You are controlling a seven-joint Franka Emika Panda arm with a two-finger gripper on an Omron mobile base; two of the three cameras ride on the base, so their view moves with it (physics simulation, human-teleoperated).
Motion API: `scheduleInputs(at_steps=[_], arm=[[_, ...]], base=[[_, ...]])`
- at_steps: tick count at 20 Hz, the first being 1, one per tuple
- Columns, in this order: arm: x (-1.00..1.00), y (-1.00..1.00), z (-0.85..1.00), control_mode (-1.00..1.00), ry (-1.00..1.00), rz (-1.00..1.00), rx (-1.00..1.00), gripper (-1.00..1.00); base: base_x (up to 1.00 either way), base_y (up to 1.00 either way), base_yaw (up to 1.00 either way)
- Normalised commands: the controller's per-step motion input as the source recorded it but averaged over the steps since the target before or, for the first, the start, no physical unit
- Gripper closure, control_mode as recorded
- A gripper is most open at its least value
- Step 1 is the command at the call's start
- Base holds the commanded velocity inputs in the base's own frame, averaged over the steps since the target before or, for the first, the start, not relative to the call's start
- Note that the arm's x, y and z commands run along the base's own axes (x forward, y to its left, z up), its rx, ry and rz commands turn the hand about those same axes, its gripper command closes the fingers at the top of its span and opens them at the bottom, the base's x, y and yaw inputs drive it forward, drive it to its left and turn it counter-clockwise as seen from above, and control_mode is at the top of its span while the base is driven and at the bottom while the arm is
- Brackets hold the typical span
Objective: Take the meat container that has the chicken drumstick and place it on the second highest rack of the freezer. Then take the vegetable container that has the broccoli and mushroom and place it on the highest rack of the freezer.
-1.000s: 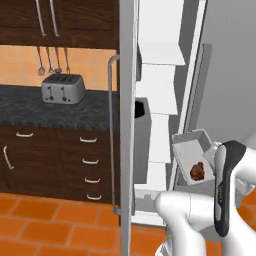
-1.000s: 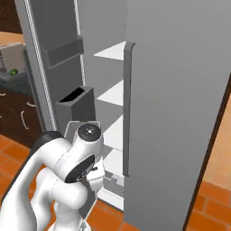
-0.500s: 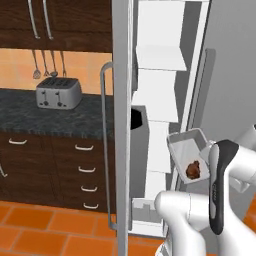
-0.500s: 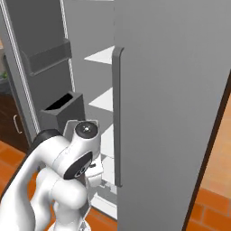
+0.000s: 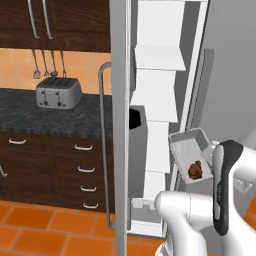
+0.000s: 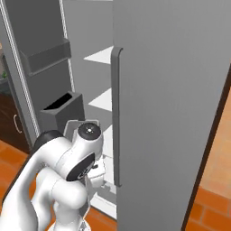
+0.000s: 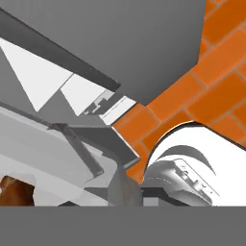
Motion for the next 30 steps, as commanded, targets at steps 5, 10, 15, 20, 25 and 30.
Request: scheduleInputs(at_steps=[5, 10, 15, 20, 25, 30], arm=[[0.66, 0.88, 0.76, -1.00, -0.21, -0.21, -0.21, 1.00], [1.00, 0.13, 0.83, -1.00, -0.01, -0.26, -0.04, 1.00], [1.00, -0.03, 0.26, -1.00, 0.00, -0.10, -0.01, 1.00], [1.00, -0.41, -0.21, -1.00, 0.04, 0.01, 0.02, 1.00], [0.45, -0.39, -0.40, -1.00, 0.13, 0.04, 0.08, 1.00], [0.78, 0.05, -0.44, -1.00, 0.01, 0.00, 0.00, 1.00]], base=[[0.00, 0.00, 0.00], [0.00, 0.00, 0.00], [0.00, 0.00, 0.00], [0.00, 0.00, 0.00], [0.00, 0.00, 0.00], [0.00, 0.00, 0.00]])
